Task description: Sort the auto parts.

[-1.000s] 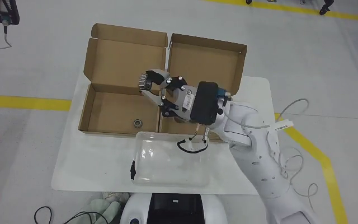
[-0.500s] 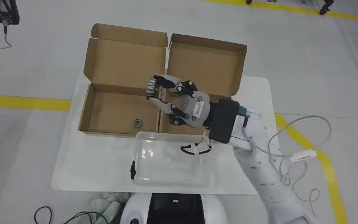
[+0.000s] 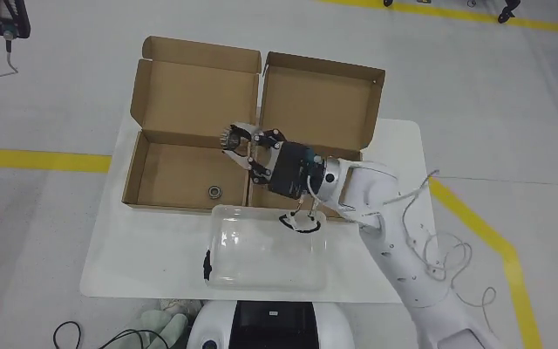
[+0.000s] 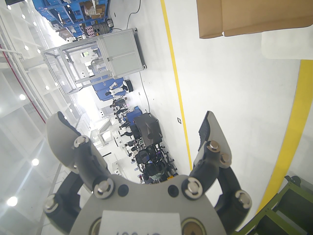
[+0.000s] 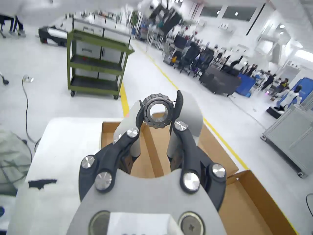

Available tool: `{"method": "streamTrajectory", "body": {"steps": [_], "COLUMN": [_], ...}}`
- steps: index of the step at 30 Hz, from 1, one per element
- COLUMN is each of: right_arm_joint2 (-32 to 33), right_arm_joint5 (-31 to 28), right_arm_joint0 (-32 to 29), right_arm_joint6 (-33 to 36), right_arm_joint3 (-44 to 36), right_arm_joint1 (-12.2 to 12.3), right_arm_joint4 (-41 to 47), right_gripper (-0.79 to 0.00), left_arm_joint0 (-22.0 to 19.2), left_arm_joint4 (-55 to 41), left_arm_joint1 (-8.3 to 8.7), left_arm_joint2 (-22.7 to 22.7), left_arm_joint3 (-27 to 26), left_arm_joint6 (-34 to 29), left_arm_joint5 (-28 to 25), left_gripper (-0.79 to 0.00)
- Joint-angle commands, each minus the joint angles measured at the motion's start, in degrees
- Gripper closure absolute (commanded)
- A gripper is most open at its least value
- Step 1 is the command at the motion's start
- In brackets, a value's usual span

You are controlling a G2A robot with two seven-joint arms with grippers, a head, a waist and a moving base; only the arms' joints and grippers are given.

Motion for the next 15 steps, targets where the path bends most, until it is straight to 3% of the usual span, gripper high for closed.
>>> {"method": "streamTrajectory", "body": {"steps": [1,7,15], "right_arm_joint2": [-2.5,-9.3,-18.1], "right_arm_joint5": [-1.7,-2.3,1.5], "right_arm_joint0": [3.6,12.3,20.1], "right_arm_joint6": [5.2,18.2,23.3], "right_arm_joint3": [5.1,18.3,35.6], "right_arm_joint1": [-0.6,-2.7,-7.1], "right_arm_joint4": [3.8,9.4,15.2], "right_gripper": [0.0,0.0,0.0], "left_arm_joint0": [0.0,0.0,0.0], "left_arm_joint4": [0.0,0.0,0.0], "left_arm_joint1": [0.0,0.0,0.0], "left_arm_joint2": [0.0,0.0,0.0], "left_arm_joint3": [0.0,0.0,0.0], "left_arm_joint6": [0.0,0.0,0.0], "left_arm_joint5": [0.0,0.0,0.0], "left_gripper": [-0.785,-0.785,-0.785]}}
